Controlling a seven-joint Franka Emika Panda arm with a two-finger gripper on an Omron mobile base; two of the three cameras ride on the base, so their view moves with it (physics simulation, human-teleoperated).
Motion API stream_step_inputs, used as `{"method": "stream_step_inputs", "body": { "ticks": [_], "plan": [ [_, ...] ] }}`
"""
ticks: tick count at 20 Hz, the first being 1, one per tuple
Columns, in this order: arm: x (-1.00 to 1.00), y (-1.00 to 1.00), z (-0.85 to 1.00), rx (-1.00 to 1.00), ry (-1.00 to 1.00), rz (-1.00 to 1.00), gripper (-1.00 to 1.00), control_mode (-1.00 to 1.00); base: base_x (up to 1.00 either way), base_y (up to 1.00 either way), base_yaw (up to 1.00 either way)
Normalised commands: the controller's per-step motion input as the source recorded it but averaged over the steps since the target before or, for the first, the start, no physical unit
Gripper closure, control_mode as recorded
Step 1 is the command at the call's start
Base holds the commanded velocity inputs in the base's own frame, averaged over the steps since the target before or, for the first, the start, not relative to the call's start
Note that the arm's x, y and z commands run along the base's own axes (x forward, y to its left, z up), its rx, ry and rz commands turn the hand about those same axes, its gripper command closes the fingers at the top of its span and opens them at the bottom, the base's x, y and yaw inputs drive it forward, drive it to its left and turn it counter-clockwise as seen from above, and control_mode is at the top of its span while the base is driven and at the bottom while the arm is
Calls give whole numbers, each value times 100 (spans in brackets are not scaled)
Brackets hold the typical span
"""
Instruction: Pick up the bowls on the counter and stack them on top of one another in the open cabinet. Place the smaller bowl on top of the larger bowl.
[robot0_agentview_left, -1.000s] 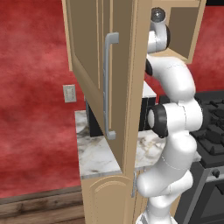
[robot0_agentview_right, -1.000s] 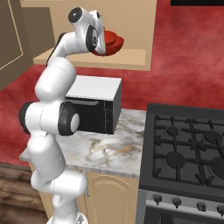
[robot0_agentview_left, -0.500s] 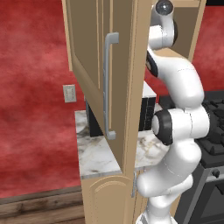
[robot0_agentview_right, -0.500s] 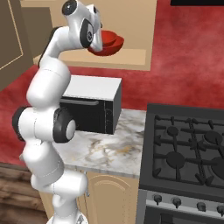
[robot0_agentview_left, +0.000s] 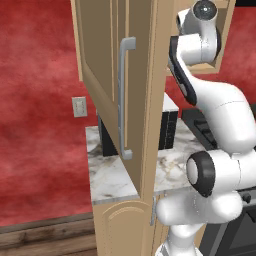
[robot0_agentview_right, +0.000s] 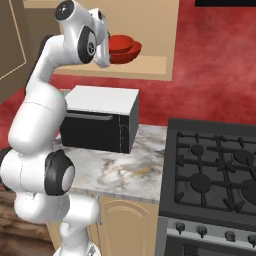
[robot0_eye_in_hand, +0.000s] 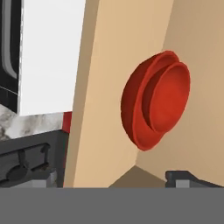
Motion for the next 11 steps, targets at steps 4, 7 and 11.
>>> {"method": "stream_step_inputs", "body": {
  "ticks": [4, 7, 11],
  "plan": [
    [-100, -11, 0, 0, 0, 0, -100, -100, 0, 0, 0],
    [-100, -17, 0, 0, 0, 0, -100, -100, 0, 0, 0],
    [-100, -20, -2, 0, -8, 0, -100, -100, 0, 0, 0]
  ]
}}
